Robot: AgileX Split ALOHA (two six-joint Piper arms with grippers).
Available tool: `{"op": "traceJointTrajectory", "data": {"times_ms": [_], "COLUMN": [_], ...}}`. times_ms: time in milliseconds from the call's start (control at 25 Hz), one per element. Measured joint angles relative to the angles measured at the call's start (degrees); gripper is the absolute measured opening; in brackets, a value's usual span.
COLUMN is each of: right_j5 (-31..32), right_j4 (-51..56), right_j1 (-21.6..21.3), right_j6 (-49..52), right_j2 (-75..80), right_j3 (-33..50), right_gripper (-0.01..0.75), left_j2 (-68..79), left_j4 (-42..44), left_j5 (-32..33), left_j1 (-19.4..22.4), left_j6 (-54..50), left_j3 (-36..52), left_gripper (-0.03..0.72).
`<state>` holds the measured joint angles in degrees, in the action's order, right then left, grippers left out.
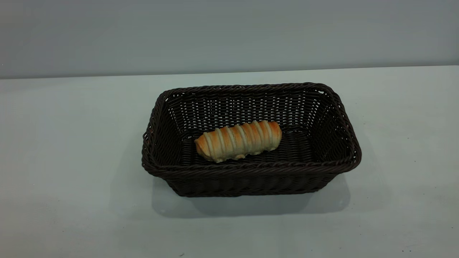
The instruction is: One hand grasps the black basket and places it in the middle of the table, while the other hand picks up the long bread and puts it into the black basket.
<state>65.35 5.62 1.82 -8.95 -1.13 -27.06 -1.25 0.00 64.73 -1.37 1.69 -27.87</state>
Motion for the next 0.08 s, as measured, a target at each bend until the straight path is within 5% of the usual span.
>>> {"op": "traceJointTrajectory", "data": {"times_ms": [80], "right_j5": [0.0], "right_j4": [0.0], "right_j1": [0.0], "right_j6": [0.0], "right_j2": [0.0], "right_j3": [0.0], "right_gripper": [0.411], "left_j2": [0.0], "left_j4": [0.0], "left_j5": [0.0], "left_j1": [0.0], "left_j6": [0.0], "left_j3": [0.0], "left_gripper": [0.551]}}
